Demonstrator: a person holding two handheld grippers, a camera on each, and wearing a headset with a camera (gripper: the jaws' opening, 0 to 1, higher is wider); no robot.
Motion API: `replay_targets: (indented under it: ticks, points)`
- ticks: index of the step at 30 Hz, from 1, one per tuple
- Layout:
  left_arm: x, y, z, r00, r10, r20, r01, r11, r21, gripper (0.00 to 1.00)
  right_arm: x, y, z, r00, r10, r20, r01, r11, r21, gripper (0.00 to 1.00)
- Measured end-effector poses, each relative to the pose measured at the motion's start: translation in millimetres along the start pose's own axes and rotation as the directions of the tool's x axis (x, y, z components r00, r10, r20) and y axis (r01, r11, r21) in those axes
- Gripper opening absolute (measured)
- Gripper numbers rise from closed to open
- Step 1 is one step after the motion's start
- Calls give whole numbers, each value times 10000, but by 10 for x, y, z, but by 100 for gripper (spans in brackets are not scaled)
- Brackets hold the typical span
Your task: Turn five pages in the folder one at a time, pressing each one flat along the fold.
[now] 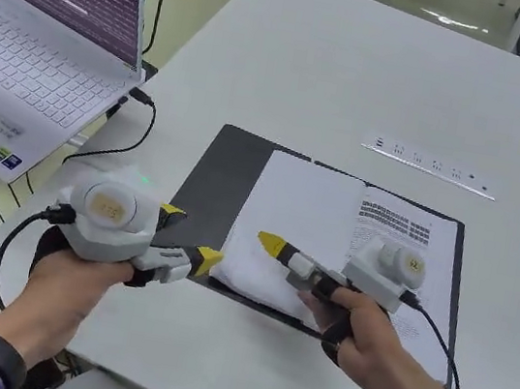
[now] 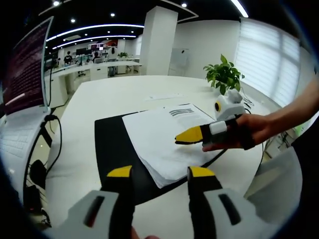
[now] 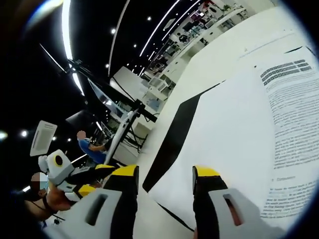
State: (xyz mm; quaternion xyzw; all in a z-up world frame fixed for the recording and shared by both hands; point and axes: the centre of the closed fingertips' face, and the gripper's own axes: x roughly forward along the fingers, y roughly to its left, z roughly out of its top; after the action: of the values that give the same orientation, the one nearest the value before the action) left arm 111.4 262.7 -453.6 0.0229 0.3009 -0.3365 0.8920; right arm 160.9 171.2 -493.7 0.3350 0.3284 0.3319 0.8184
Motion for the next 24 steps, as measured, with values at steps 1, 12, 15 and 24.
replay_targets:
  ticks: [1, 12, 15, 24]
  points:
    - [38, -35, -13, 9999, -157, -53, 157, 9999, 18, 38, -35, -19, 26, 9999, -67, 103, 67, 10000, -18, 41]
    - [554, -187, -230, 9910, -763, -1099, 827, 9951, 550, 8, -421, -192, 95, 9956, -696, 634, 709, 9973, -181, 36]
    - [666, -160, -307, 9883, -758, -1323, 819, 9958, 406, 4, -509, -230, 70, 9949, -814, 601, 833, 9961, -294, 35]
    - [813, -86, -511, 9820, -496, -1821, 492, 9988, -70, 0, -677, -338, 45, 9940, -890, 633, 914, 9951, -364, 32]
